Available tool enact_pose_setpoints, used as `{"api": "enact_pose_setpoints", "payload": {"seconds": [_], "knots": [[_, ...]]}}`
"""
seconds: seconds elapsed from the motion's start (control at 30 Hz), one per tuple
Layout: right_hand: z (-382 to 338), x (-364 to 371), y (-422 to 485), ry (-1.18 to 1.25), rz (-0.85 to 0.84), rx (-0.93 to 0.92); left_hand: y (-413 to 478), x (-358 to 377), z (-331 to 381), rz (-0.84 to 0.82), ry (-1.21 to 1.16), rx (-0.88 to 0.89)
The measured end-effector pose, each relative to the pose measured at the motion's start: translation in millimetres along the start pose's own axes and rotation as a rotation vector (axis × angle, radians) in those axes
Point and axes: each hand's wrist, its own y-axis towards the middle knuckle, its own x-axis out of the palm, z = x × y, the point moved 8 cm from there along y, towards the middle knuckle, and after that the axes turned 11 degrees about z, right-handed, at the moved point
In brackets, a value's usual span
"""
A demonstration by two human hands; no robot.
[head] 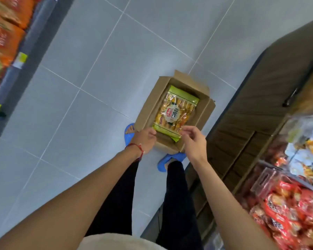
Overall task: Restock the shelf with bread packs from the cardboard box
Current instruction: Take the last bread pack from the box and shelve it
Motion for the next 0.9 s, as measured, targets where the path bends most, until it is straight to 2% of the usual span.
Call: {"api": "enact_pose_setpoints", "payload": {"seconds": [0.17,0.33,0.5,0.6,0.77,0.83,0.9], "knots": [[55,27,87,-0.135,-0.123,0.036,74,61,-21,0.044,-0.116,-0.166],[105,49,177,-0.318,-0.214,-0.022,150,131,-59,0.023,-0.271,-0.385],[139,78,272,-0.452,-0.243,-0.161,233,173,-118,0.18,-0.262,-0.522],[151,100,322,-0.545,-0.223,-0.263,272,205,-149,0.093,-0.201,-0.632],[169,140,395,-0.809,-0.208,-0.496,318,235,-193,0.057,-0.176,-0.775],[174,154,419,-0.889,-0.21,-0.562,332,254,-199,-0.049,-0.223,-0.783],[179,163,440,-0.893,-0.2,-0.553,343,269,-197,-0.108,-0.287,-0.76]]}}
